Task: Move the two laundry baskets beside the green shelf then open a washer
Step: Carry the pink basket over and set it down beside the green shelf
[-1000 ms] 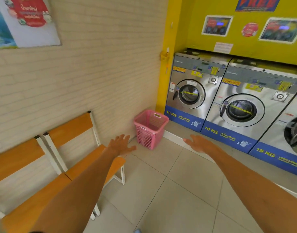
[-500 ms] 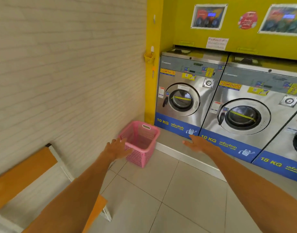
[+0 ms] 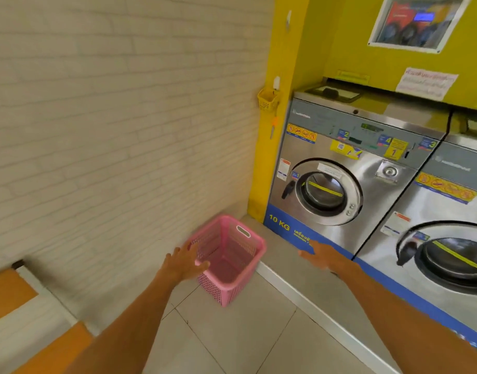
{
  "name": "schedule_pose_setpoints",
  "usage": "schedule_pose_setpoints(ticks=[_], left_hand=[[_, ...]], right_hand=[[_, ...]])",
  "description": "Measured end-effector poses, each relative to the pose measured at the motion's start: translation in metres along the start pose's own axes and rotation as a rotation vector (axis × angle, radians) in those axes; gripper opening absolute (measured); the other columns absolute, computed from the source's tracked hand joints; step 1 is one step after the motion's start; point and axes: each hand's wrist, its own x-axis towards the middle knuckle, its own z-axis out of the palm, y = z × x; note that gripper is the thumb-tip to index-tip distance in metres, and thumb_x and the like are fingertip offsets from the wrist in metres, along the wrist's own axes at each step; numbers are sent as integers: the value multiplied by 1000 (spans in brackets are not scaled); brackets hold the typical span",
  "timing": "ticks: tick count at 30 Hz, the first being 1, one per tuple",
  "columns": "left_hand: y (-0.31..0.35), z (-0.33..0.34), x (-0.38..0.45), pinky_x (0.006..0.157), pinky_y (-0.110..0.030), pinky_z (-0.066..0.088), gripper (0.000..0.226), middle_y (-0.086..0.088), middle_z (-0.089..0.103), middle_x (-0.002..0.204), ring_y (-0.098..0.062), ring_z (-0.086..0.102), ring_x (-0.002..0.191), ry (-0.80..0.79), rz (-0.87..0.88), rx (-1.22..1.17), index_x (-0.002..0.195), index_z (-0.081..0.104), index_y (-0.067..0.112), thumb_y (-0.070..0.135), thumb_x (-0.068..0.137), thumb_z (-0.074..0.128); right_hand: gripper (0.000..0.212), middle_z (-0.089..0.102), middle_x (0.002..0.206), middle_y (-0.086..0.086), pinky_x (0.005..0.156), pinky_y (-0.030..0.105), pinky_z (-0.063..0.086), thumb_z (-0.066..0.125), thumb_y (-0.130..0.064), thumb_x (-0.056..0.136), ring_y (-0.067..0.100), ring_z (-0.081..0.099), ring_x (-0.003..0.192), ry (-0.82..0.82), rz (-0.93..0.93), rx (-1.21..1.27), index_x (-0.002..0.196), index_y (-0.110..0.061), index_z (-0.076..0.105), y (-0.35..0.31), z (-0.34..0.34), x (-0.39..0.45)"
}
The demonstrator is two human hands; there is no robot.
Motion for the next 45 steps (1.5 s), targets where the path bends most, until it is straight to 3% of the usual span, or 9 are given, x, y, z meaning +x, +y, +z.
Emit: schedule_pose_setpoints(ticks=[7,14,22,27,32,35,38,42,45], left_hand=[[19,16,73,116,-56,30,88,-13,20,164,-36,30,146,-59,-202,-108,158,16,20,72,90,39],[3,19,146,119,-56,24,86,-14,17,165,-35,24,149,-100,-360,-192,158,13,21,69,92,39],[-13,18,257,118,-56,26,88,-15,19,164,-37,26,148,-163,-465,-311,158,13,17,66,92,43],[-10,38,303,113,-55,34,84,-15,33,158,-36,36,142,-158,-540,-441,155,21,16,63,91,49],[-1,100,334,112,-54,35,82,-15,35,156,-34,38,141,-180,-704,-612,153,24,15,59,91,53],[1,146,356,112,-56,37,85,-17,34,157,-35,39,140,-172,-814,-699,154,22,13,56,91,57],[-2,193,382,110,-57,39,89,-20,32,157,-39,41,139,-155,-916,-744,156,18,11,53,90,60],[-7,261,417,103,-58,44,95,-21,37,153,-41,46,134,-139,-1011,-781,155,17,12,50,85,68],[-12,311,443,95,-58,48,92,-22,42,148,-43,50,128,-80,-1078,-793,153,19,13,48,84,70]], right_hand=[[84,21,163,13,119,41,27,46,-56,97,30,27,149,-117,-135,-46,158,-7,15,-14,-47,130],[78,19,164,13,118,41,28,44,-51,99,31,27,149,-211,-272,-138,158,-8,14,-84,-66,250],[81,24,162,17,118,43,30,46,-53,97,34,29,148,-320,-268,-175,157,-6,18,-147,-65,385],[76,34,157,17,112,40,34,48,-52,97,33,36,144,-366,-330,-219,153,-5,28,-162,-42,455],[81,31,157,22,115,40,31,52,-46,97,34,34,145,-431,-381,-307,155,-1,19,-148,23,539],[78,51,142,24,89,35,51,53,-47,96,35,57,124,-425,-394,-330,153,-1,23,-137,66,591],[75,63,124,21,46,16,33,56,-44,96,26,70,87,-365,-377,-321,151,-2,27,-122,111,642],[71,62,122,24,39,13,21,60,-37,95,33,71,91,-333,-376,-345,147,1,30,-95,169,698],[69,64,109,24,34,20,35,61,-29,96,28,70,65,-364,-417,-306,146,2,25,-73,213,738]])
